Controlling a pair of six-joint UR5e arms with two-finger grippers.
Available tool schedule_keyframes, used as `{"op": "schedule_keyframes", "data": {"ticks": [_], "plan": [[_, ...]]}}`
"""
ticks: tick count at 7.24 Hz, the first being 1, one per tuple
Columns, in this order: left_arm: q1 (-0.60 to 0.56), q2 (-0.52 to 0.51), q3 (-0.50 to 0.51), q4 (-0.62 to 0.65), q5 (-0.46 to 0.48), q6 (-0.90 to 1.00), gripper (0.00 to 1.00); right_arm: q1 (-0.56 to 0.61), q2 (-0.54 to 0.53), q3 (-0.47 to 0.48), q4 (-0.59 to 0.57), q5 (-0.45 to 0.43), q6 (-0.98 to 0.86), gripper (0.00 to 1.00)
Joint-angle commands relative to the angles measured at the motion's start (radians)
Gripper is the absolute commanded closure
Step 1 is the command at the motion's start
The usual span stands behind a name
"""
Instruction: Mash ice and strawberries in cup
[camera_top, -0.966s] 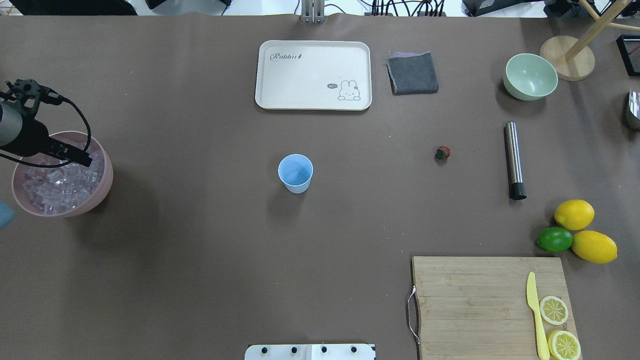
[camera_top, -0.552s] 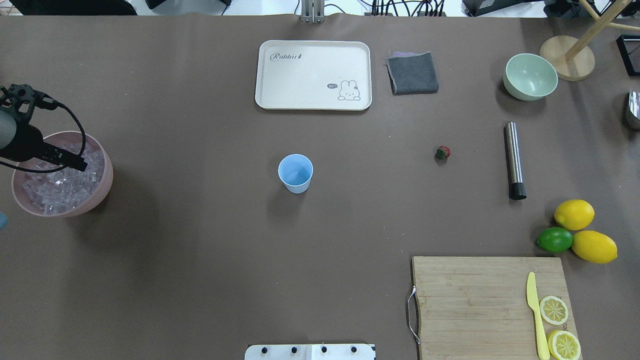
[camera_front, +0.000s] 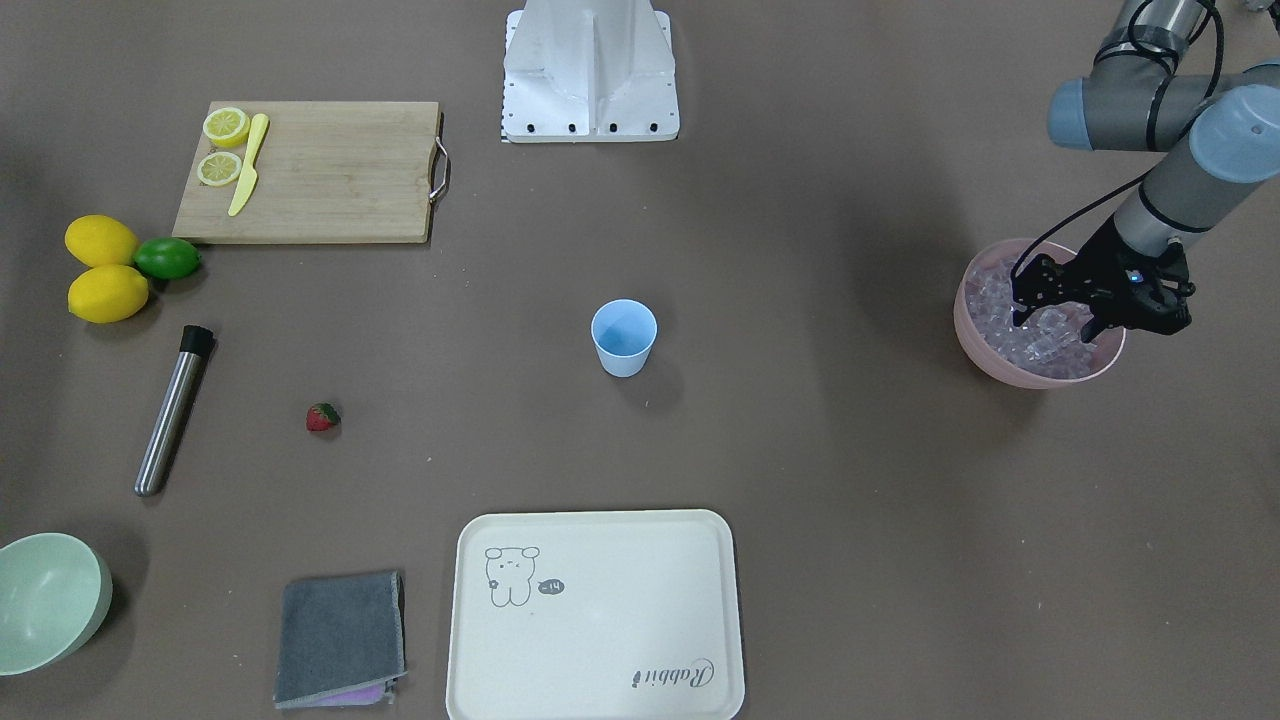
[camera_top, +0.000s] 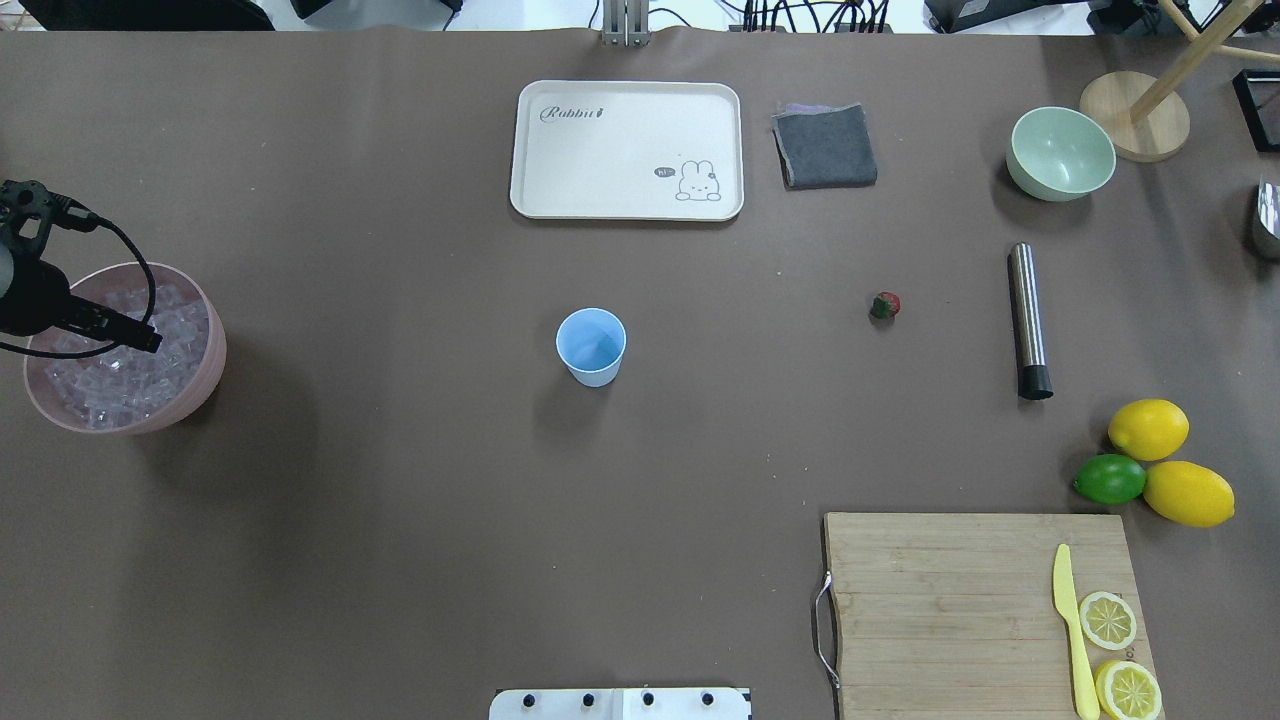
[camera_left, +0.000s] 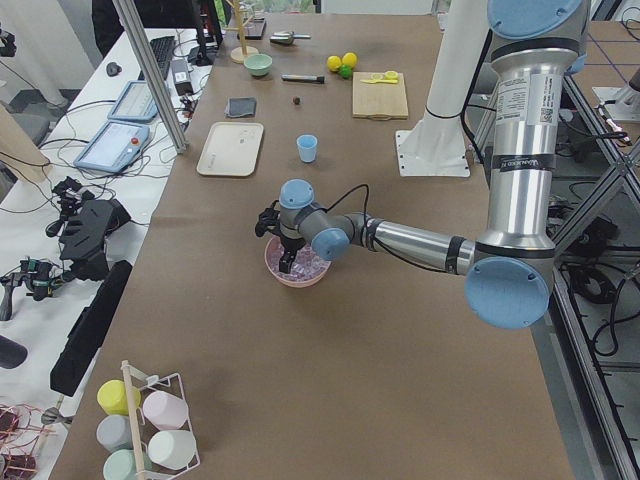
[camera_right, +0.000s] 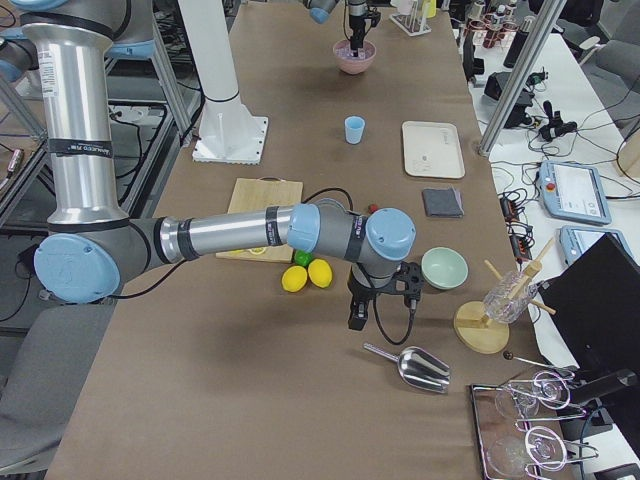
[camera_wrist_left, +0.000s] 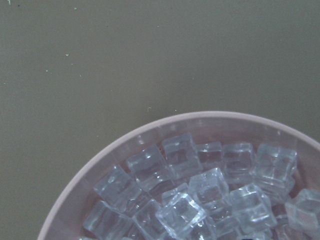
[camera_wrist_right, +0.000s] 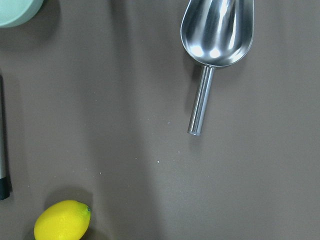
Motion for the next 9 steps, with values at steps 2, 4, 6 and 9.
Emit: {"op": "schedule_keyframes", "data": {"ticks": [2, 4, 6, 9], "plan": [[-0.001, -0.009, 0.004, -0.001, 0.0, 0.001, 0.19, 0.0, -0.003, -0.001, 0.0, 0.0, 0.0, 0.0], [-0.001, -0.008, 0.005, 0.001, 0.002, 0.001, 0.36, 0.0, -0.006, -0.001, 0.0, 0.0, 0.0, 0.0], [-0.001, -0.006, 0.005, -0.001, 0.002, 0.001, 0.36, 0.0, -0.005, -0.003, 0.0, 0.0, -0.002, 0.0], [0.001, -0.009, 0.008, 0.001, 0.003, 0.001, 0.37, -0.002, -0.003, -0.004, 0.0, 0.0, -0.002, 0.0]]}}
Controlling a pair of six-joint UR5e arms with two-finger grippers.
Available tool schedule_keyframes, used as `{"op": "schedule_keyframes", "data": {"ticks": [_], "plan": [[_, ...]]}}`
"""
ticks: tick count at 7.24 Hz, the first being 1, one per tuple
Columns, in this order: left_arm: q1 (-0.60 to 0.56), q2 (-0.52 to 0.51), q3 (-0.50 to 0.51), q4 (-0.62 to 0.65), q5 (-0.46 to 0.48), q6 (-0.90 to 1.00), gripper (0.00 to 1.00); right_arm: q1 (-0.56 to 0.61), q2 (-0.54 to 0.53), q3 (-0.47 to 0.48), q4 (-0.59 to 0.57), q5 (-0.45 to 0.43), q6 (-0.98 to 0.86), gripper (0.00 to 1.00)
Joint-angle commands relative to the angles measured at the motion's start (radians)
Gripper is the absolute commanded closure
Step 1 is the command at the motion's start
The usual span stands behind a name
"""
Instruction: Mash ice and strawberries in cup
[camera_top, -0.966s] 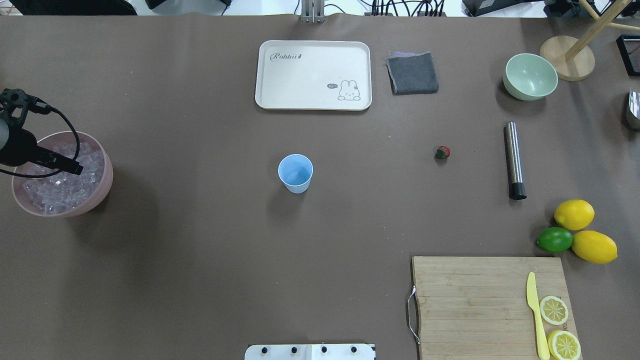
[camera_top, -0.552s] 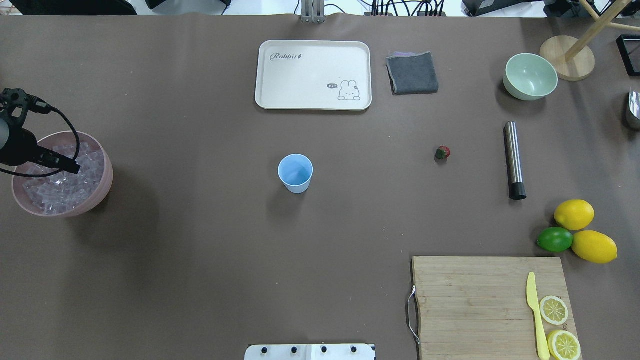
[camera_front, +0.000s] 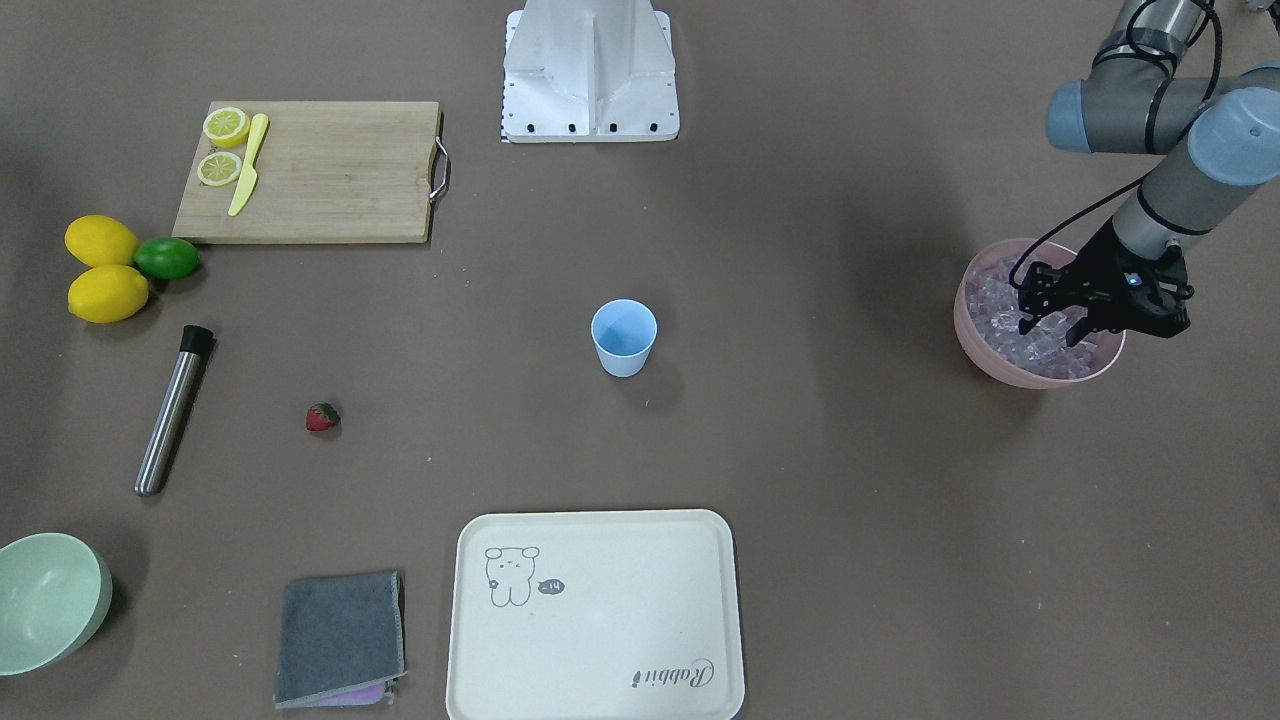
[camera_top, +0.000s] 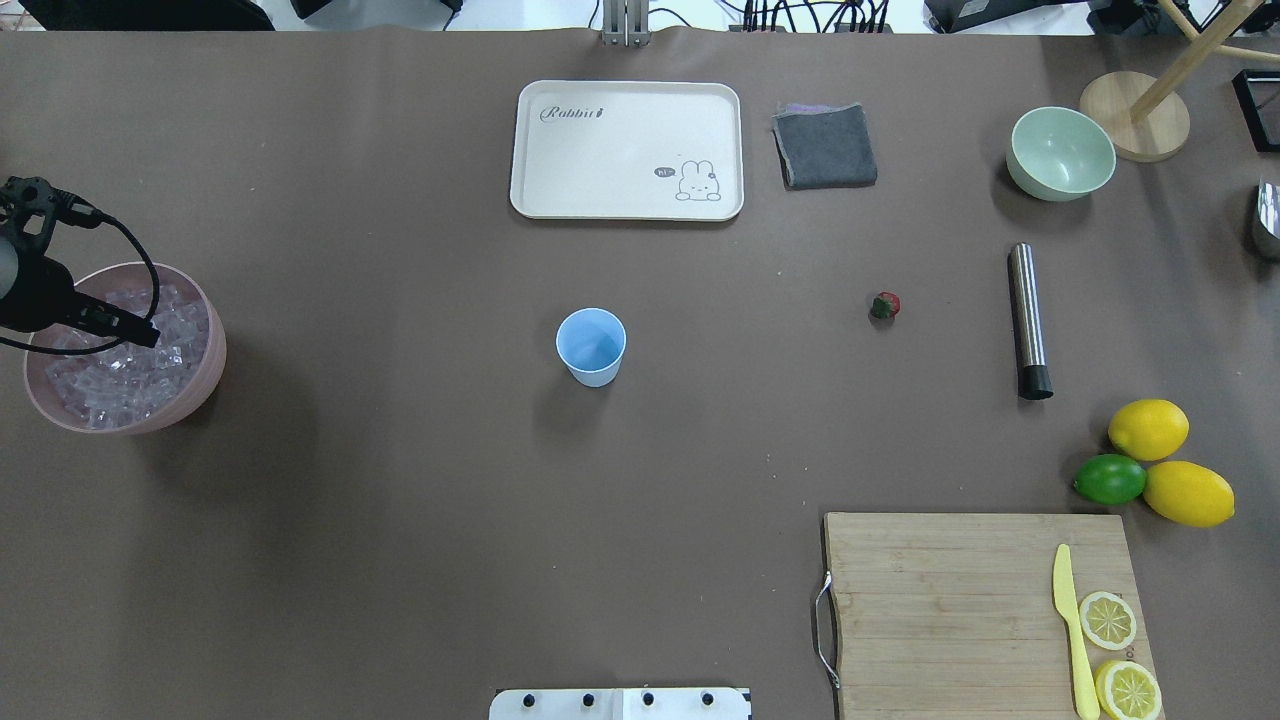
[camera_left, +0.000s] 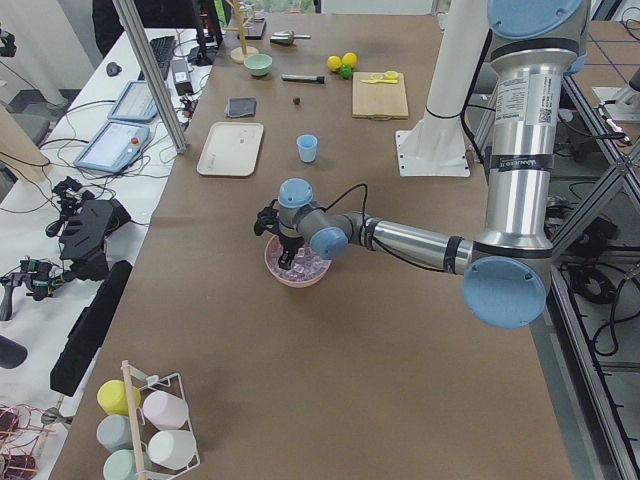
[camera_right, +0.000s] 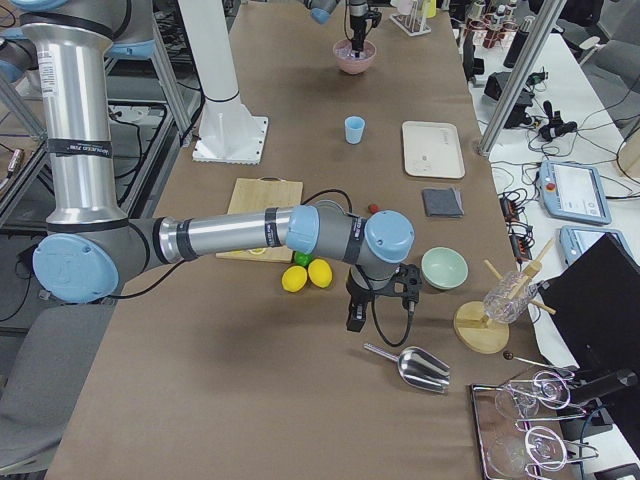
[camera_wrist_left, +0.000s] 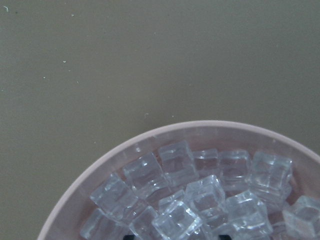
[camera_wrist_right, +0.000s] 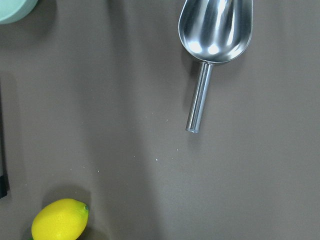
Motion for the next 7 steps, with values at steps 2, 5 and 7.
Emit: {"op": "schedule_keyframes", "data": {"ticks": [2, 5, 7], "plan": [[0.001, -0.001, 0.005, 0.001, 0.001, -0.003, 0.46, 0.001, 0.003, -0.006, 0.0, 0.0, 0.0, 0.0], [0.001, -0.002, -0.006, -0.005, -0.001, 0.0, 0.92, 0.0, 0.0, -0.006, 0.0, 0.0, 0.0, 0.0], [0.001, 0.004, -0.003, -0.023, -0.001, 0.0, 1.0, 0.0, -0.002, -0.006, 0.0, 0.0, 0.0, 0.0]]}}
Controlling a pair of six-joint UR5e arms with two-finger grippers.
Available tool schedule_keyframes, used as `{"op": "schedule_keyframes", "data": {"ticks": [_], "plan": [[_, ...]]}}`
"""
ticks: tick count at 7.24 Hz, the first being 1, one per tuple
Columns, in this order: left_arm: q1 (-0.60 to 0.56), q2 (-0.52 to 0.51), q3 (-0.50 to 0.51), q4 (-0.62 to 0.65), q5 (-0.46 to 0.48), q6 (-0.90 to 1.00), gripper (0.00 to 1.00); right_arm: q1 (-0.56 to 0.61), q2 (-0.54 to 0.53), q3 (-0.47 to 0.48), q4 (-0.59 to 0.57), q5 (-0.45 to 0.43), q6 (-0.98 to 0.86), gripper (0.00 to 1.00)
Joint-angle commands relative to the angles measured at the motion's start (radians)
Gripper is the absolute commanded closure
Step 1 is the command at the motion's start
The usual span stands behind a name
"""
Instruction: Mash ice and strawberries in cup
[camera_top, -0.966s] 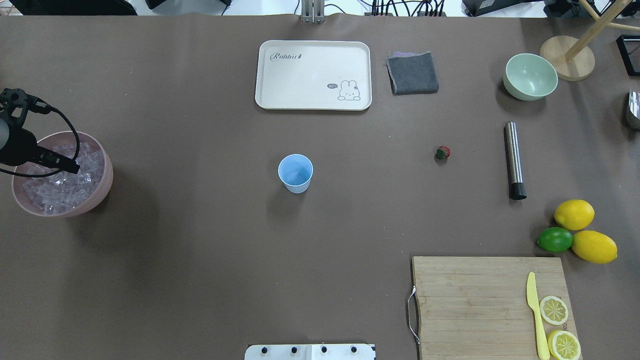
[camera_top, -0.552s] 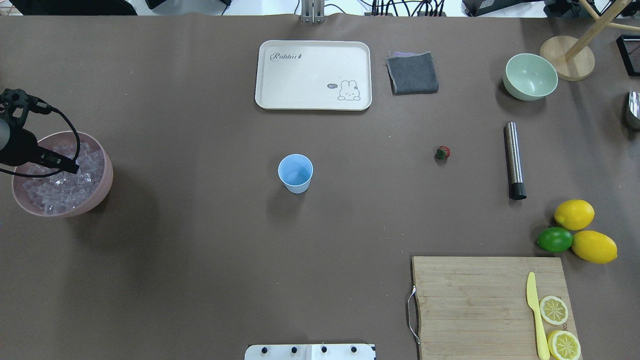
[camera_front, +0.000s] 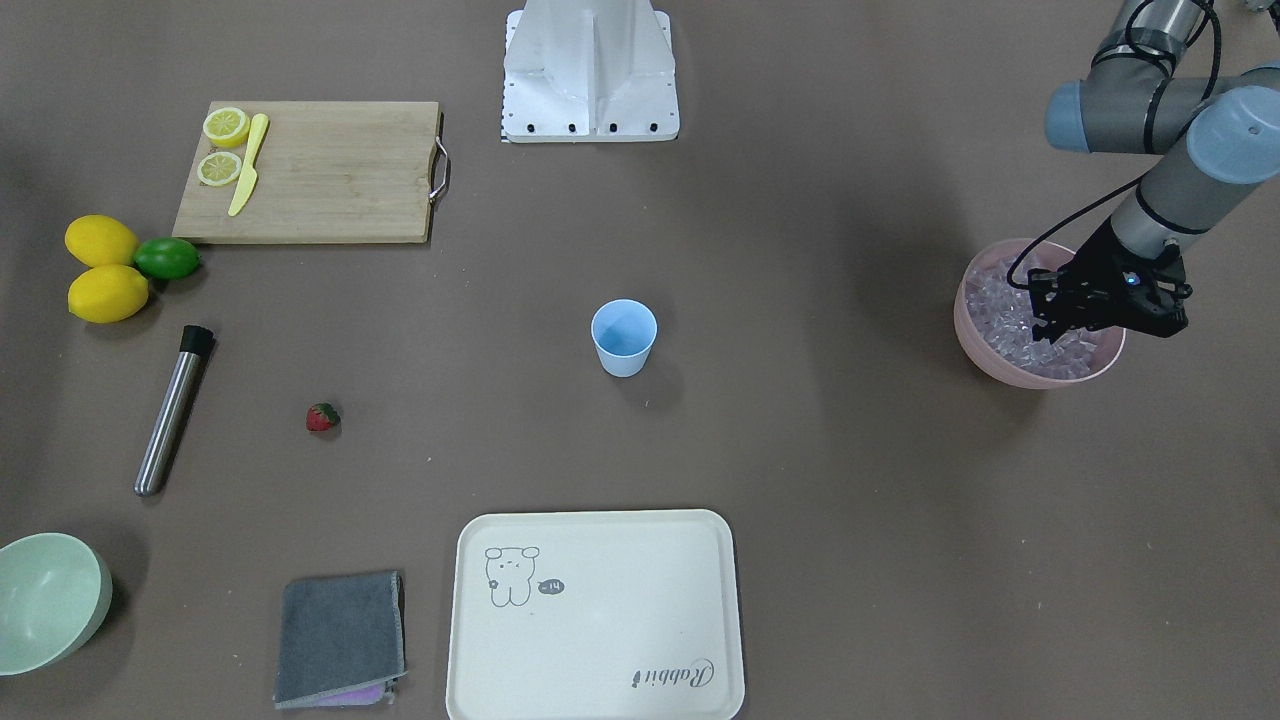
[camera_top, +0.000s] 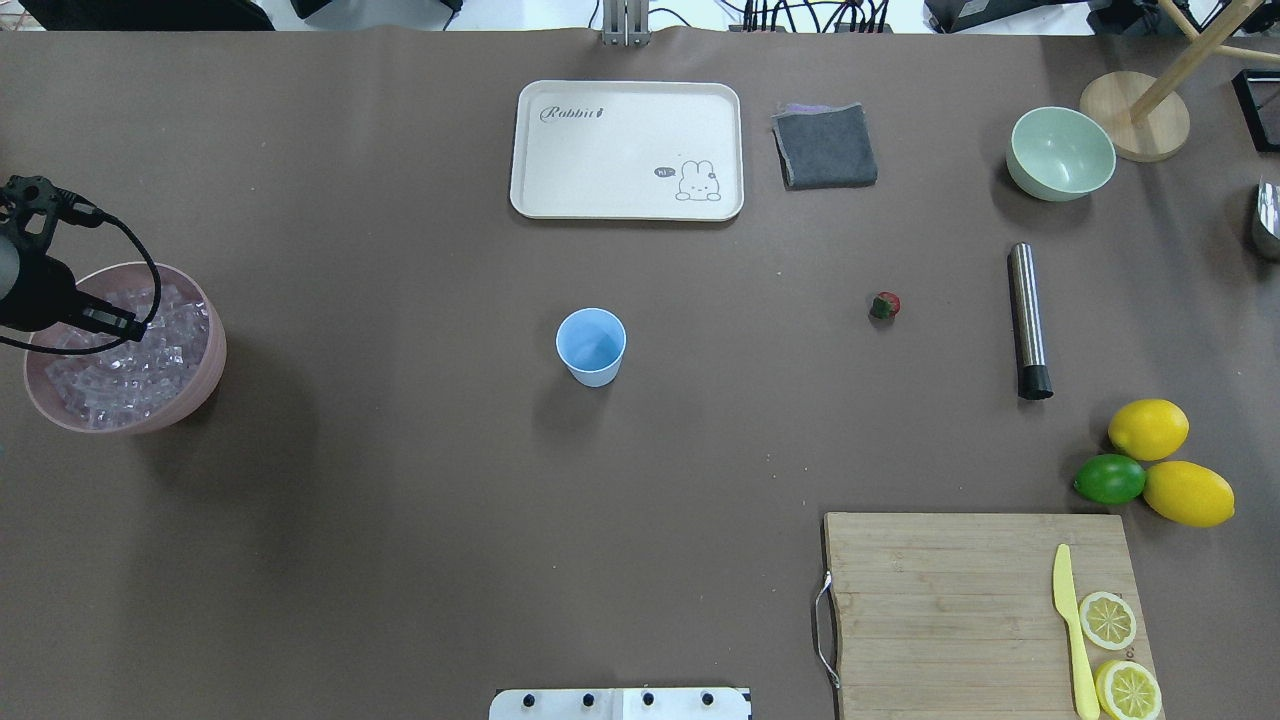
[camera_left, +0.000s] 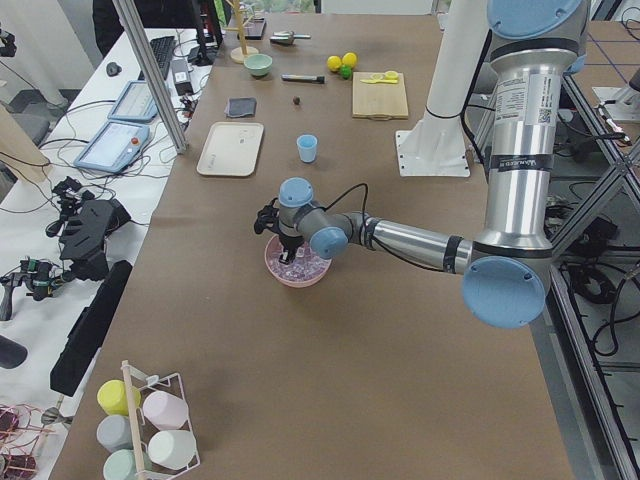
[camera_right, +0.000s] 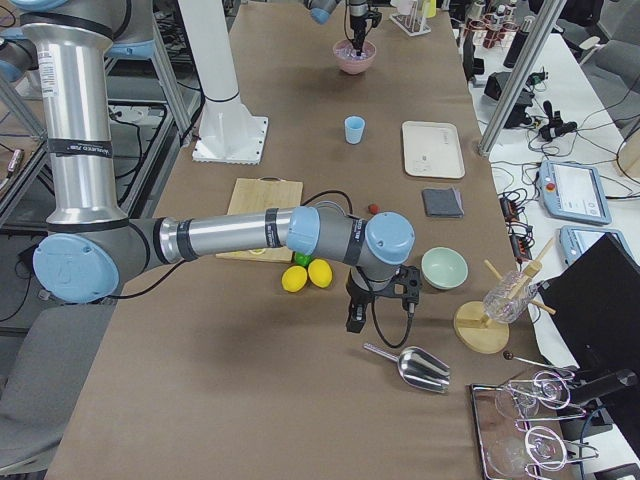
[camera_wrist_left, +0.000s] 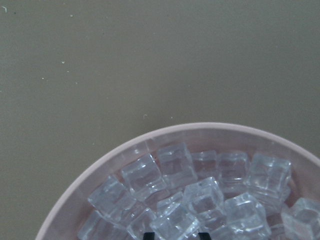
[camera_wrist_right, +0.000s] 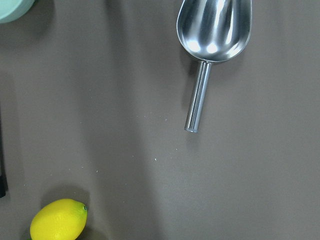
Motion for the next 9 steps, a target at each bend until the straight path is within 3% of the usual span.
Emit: {"op": "schedule_keyframes", "data": {"ticks": [1, 2, 3, 4, 5, 9], "plan": [[-0.001, 0.001, 0.0, -0.008, -0.001, 0.0, 1.0, 0.0, -0.002, 0.0, 0.0, 0.0, 0.0, 0.0], [-0.002, 0.001, 0.0, -0.008, -0.001, 0.002, 1.0, 0.002, 0.0, 0.0, 0.0, 0.0, 0.0, 0.0], [-0.005, 0.001, -0.002, -0.008, -0.001, 0.002, 0.5, 0.0, 0.0, 0.0, 0.0, 0.0, 0.0, 0.0], [-0.006, 0.0, -0.003, -0.008, -0.001, 0.002, 0.1, 0.0, 0.0, 0.0, 0.0, 0.0, 0.0, 0.0], [-0.008, 0.0, -0.005, -0.008, -0.001, 0.0, 0.03, 0.0, 0.0, -0.003, 0.0, 0.0, 0.0, 0.0], [-0.006, -0.008, 0.0, -0.002, 0.002, -0.009, 0.03, 0.0, 0.0, -0.003, 0.0, 0.002, 0.0, 0.0]]}}
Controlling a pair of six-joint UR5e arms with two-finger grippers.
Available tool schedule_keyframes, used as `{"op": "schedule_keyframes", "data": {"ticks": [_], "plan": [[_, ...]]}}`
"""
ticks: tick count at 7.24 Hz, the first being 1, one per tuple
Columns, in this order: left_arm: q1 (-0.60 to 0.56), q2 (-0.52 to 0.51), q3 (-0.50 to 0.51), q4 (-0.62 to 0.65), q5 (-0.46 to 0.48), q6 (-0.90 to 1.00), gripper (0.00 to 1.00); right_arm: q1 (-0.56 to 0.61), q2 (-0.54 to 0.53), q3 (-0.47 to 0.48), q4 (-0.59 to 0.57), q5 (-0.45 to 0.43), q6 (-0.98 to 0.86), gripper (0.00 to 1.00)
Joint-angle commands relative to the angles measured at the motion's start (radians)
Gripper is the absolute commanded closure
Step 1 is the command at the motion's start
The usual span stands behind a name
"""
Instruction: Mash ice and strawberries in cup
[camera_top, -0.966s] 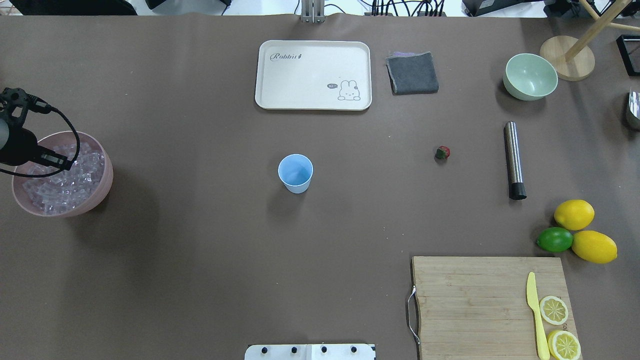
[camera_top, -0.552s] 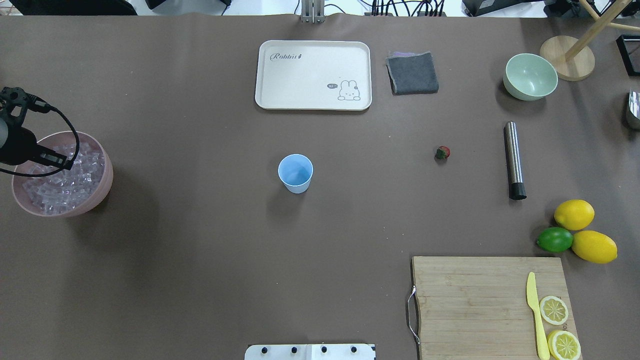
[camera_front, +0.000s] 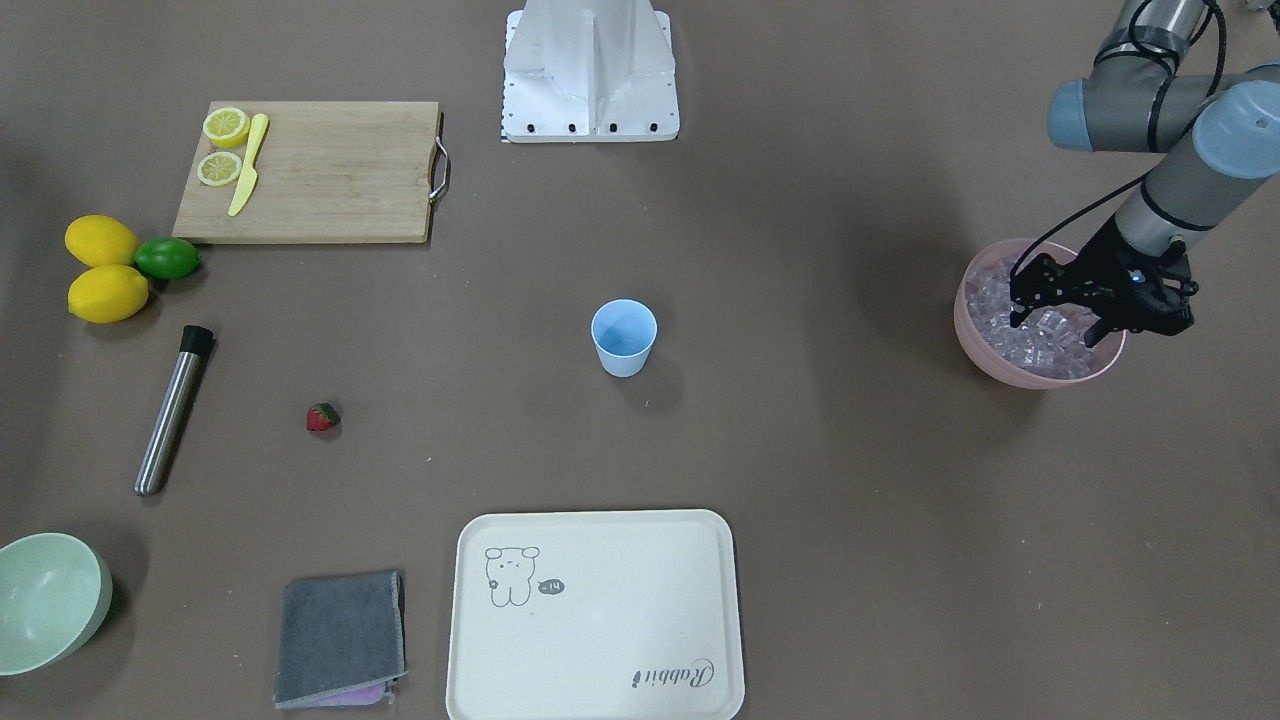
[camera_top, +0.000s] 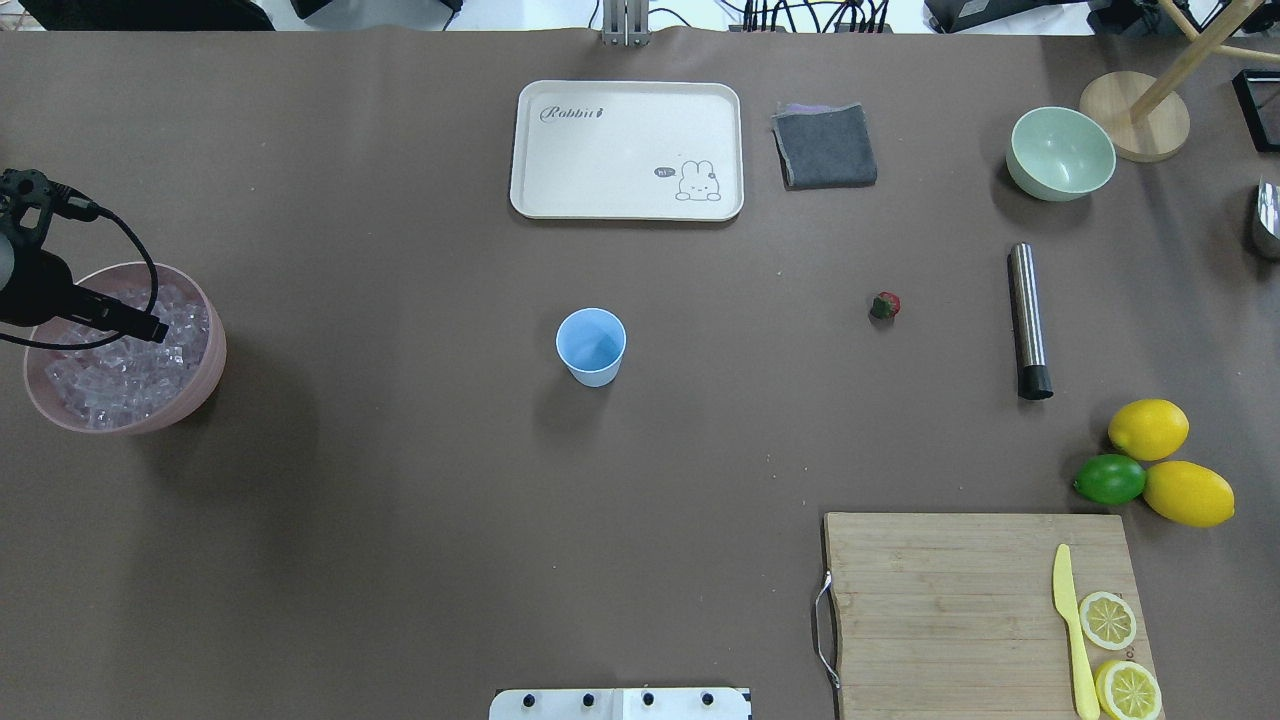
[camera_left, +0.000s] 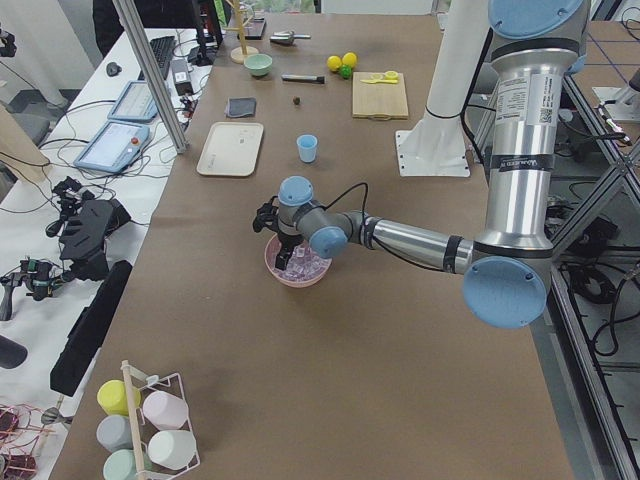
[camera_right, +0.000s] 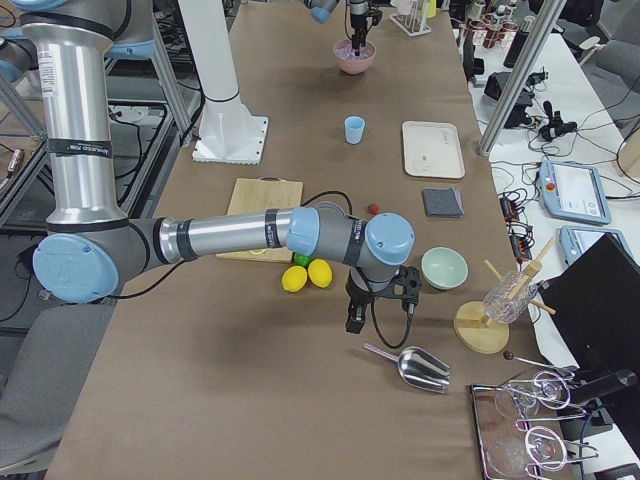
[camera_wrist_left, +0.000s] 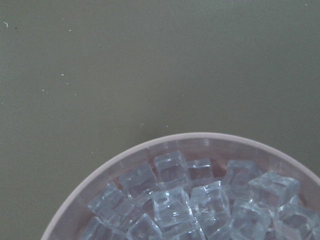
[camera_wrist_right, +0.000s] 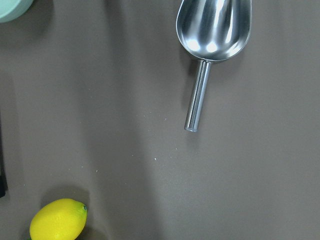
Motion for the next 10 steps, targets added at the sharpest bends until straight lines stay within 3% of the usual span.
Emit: {"op": "schedule_keyframes", "data": {"ticks": [1, 3, 6, 8, 10], "plan": [[0.001, -0.021, 0.011, 0.011, 0.03, -0.011, 0.03, 0.0, 0.0, -0.001, 0.0, -0.001, 0.0, 0.0], [0.005, -0.037, 0.027, 0.011, 0.041, -0.011, 0.04, 0.0, 0.002, -0.012, 0.0, 0.0, -0.002, 0.0], [0.005, -0.043, 0.031, 0.011, 0.042, -0.011, 0.22, 0.0, -0.002, -0.018, 0.0, -0.001, -0.003, 0.0], [0.006, -0.044, 0.031, 0.009, 0.042, -0.011, 0.28, 0.0, -0.002, -0.018, 0.0, 0.0, -0.002, 0.0], [0.006, -0.044, 0.031, 0.009, 0.041, -0.011, 0.53, 0.0, 0.003, -0.018, 0.0, 0.002, -0.002, 0.0]]}}
